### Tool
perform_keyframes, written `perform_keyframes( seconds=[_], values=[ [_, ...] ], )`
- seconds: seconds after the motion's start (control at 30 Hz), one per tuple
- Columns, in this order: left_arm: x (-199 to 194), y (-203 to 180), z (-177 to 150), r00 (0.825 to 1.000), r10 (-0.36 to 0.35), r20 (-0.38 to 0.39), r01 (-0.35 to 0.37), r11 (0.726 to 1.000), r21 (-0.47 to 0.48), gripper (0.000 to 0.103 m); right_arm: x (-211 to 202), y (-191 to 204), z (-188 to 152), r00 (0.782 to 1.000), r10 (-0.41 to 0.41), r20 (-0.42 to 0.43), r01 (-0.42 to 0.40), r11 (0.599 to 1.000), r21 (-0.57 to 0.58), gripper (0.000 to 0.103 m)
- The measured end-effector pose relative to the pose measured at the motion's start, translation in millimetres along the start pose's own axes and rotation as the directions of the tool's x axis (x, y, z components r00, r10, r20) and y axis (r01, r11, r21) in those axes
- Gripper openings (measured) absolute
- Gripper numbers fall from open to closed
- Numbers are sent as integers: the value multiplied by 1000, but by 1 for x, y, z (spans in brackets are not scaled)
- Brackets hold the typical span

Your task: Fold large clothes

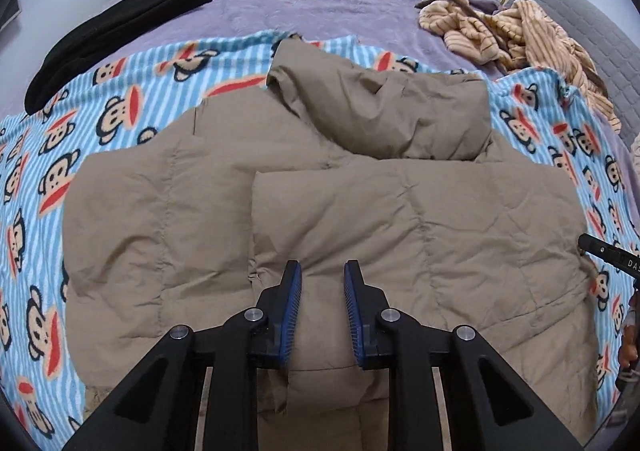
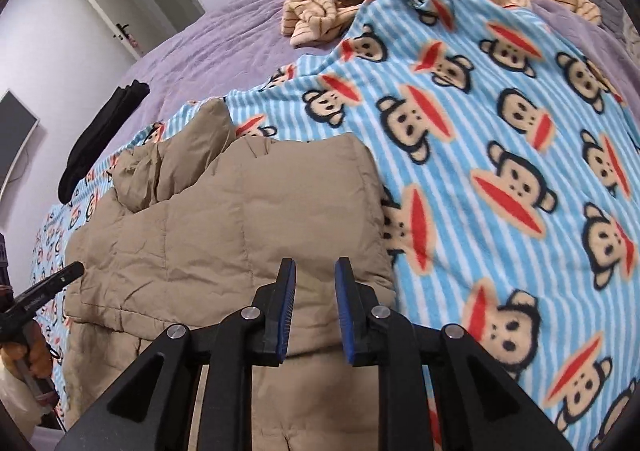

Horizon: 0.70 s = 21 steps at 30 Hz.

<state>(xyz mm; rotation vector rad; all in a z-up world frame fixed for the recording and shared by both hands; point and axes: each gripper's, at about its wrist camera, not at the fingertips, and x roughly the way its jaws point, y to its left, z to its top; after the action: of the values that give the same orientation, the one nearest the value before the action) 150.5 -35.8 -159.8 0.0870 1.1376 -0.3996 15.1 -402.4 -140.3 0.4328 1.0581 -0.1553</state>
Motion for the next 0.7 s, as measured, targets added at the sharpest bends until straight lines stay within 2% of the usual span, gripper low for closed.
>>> perform_keyframes(
  seconds=[0.13, 0.37, 0.63, 0.7],
  values=[
    [13, 6, 2, 1000, -1, 5, 1, 1000, -11, 24, 34, -9, -3, 998, -21, -62, 23, 999, 31, 22],
    [25, -2, 6, 999, 39, 10, -39, 999, 21, 24, 56, -24, -7, 996, -10, -84, 18, 995, 100, 22],
    [-1, 4, 1, 998, 57, -3, -57, 998, 4, 25, 33, -27, -7, 995, 11, -97, 1, 992, 123, 23],
    [-8, 6, -4, 998, 67, -11, -67, 998, -8, 29, 23, -28, -10, 996, 24, -91, -11, 991, 135, 30]
  ],
)
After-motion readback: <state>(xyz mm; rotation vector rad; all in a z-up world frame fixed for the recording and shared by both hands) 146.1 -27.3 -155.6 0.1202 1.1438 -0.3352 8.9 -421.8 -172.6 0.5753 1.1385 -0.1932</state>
